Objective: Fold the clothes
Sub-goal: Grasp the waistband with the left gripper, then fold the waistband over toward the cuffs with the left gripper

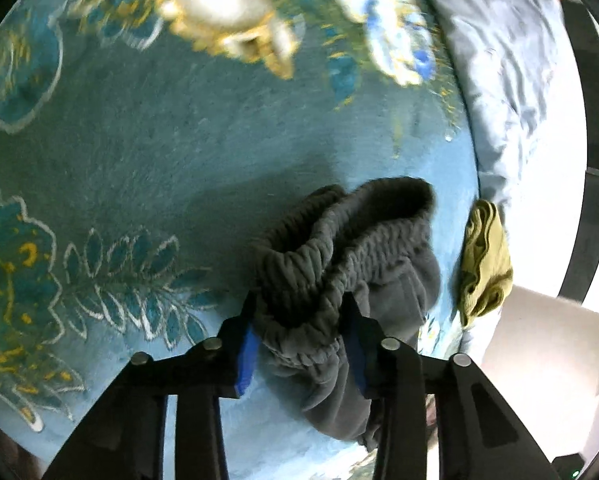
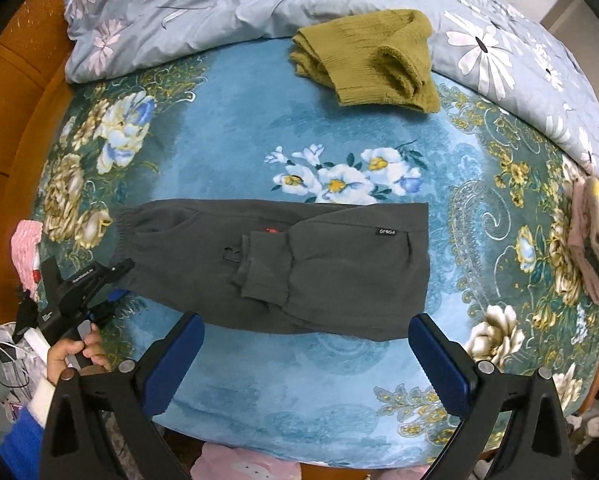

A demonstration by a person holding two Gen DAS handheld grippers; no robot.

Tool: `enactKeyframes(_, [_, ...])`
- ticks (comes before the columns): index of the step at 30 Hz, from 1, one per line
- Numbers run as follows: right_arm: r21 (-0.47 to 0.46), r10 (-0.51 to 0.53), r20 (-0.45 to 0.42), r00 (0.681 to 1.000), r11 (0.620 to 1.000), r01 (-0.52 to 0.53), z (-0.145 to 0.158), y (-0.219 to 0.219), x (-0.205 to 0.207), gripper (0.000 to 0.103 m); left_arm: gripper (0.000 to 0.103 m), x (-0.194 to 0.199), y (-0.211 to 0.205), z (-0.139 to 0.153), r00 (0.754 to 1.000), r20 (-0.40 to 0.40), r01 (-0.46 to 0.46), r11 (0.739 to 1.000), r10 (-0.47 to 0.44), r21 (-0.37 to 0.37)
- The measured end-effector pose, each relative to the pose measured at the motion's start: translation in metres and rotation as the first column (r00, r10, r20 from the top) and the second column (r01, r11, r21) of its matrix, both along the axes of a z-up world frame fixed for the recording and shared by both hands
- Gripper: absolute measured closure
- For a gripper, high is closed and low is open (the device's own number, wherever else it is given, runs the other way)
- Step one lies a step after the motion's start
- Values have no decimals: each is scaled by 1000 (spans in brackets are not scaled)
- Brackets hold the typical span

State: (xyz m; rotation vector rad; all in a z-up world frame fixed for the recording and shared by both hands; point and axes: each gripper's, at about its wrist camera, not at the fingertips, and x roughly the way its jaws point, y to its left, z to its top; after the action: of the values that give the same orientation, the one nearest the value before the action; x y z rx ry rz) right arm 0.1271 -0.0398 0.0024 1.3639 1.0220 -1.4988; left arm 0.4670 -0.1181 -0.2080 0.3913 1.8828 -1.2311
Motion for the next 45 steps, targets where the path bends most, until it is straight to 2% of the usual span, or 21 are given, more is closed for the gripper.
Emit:
enactKeyframes(4, [-33, -9, 27, 1000, 999, 10, 3, 5, 0, 0, 68, -15, 0, 40, 998, 46, 52, 996, -48, -77])
enactKeyframes(8, [-70, -21, 77, 997, 997, 26, 5, 8, -6, 0, 68, -43, -1, 83, 981, 139, 153, 976, -133, -152])
enactKeyframes(13, [-104, -48, 146, 988, 993, 63, 1, 25, -32, 0, 68, -84, -1, 127, 946, 264, 246, 948, -189, -202])
enactKeyframes(16, [-117, -82, 193, 978, 987, 106, -5, 40, -63, 0, 68, -114, 11, 152, 904, 364, 318, 920, -222, -228])
enactKeyframes(21, [-133, -137, 270, 953, 975, 178, -15, 67, -116, 0, 68, -178, 37, 187, 800, 537, 443, 867, -266, -230])
enactKeyframes(23, [-138, -158, 301, 940, 969, 207, -19, 78, -137, 0, 68, -210, 48, 197, 750, 599, 489, 845, -282, -215])
enactKeyframes(26, [-144, -188, 347, 919, 957, 250, -24, 93, -168, 0, 68, -261, 65, 204, 642, 699, 577, 799, -315, -170])
enactKeyframes(28, [-141, -203, 370, 907, 952, 270, -32, 104, -186, 0, 68, -298, 77, 205, 552, 762, 637, 761, -338, -124])
enactKeyframes(29, [-137, -207, 380, 901, 951, 277, -36, 108, -193, 0, 68, -314, 83, 205, 519, 781, 658, 746, -348, -105])
enactKeyframes(31, [-130, -215, 403, 890, 949, 288, -46, 115, -209, 0, 68, -342, 93, 202, 455, 813, 692, 719, -364, -66])
enactKeyframes(35, [-122, -224, 422, 879, 946, 300, -59, 125, -230, 0, 68, -399, 114, 189, 310, 865, 750, 660, -394, 32])
enactKeyframes(41, [-115, -237, 401, 885, 945, 306, -71, 136, -260, 0, 67, -459, 140, 157, 118, 891, 813, 558, -438, 166])
enactKeyframes(42, [-113, -241, 393, 887, 945, 307, -72, 138, -265, 0, 66, -466, 142, 151, 91, 890, 817, 545, -448, 190])
enactKeyframes(44, [-109, -247, 380, 891, 945, 308, -73, 141, -274, 0, 64, -472, 143, 144, 82, 877, 815, 538, -474, 215])
enactKeyframes(45, [-104, -250, 373, 893, 945, 309, -75, 142, -279, 0, 58, -475, 142, 140, 88, 868, 813, 538, -490, 221])
